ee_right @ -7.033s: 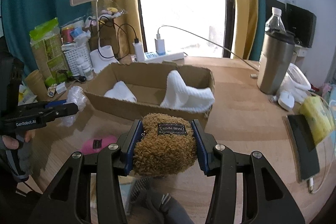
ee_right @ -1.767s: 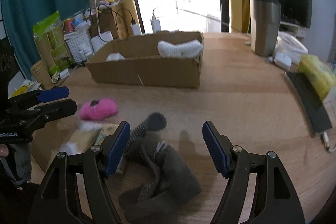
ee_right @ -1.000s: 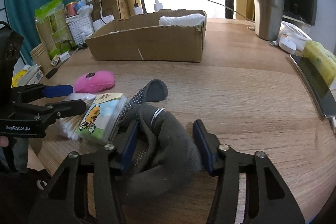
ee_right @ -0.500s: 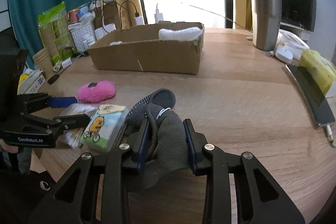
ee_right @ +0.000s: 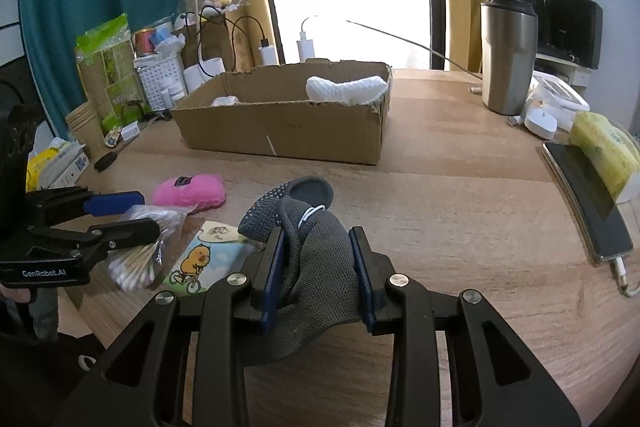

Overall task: Organize soft objects
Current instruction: 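Grasp the grey sock with the right gripper while the left grasps the cotton swab bag, then carry the grey sock over the box with the right gripper while the left carries the swab bag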

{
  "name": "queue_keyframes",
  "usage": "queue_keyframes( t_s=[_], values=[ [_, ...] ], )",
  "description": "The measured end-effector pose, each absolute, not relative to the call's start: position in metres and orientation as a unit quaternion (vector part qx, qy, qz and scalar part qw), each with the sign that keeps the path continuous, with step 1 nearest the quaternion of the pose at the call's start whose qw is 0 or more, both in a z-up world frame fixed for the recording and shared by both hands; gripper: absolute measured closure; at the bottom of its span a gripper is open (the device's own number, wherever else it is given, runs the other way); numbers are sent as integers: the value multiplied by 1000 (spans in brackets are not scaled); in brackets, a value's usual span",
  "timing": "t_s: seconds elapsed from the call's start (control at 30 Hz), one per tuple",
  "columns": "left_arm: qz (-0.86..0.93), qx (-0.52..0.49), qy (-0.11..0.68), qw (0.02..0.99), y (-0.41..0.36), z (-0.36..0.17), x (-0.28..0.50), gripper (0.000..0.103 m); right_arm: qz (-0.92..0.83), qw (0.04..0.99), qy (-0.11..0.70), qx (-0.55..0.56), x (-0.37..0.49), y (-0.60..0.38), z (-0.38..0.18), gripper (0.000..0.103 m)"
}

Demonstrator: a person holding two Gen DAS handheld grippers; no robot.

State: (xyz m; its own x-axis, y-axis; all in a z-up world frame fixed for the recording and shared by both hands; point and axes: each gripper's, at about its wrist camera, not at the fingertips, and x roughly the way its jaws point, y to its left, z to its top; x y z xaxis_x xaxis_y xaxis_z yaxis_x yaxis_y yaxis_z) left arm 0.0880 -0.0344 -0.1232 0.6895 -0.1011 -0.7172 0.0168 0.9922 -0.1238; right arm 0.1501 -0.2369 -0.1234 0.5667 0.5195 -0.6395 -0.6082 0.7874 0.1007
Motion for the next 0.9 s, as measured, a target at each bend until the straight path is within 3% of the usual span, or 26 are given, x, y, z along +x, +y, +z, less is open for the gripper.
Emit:
queue_keyframes(
  t_s=[0.9],
  values=[
    [-35, -97, 342, 934, 6, -92, 103, 49, 321, 891, 307, -92, 167, -208, -81, 69]
  ],
)
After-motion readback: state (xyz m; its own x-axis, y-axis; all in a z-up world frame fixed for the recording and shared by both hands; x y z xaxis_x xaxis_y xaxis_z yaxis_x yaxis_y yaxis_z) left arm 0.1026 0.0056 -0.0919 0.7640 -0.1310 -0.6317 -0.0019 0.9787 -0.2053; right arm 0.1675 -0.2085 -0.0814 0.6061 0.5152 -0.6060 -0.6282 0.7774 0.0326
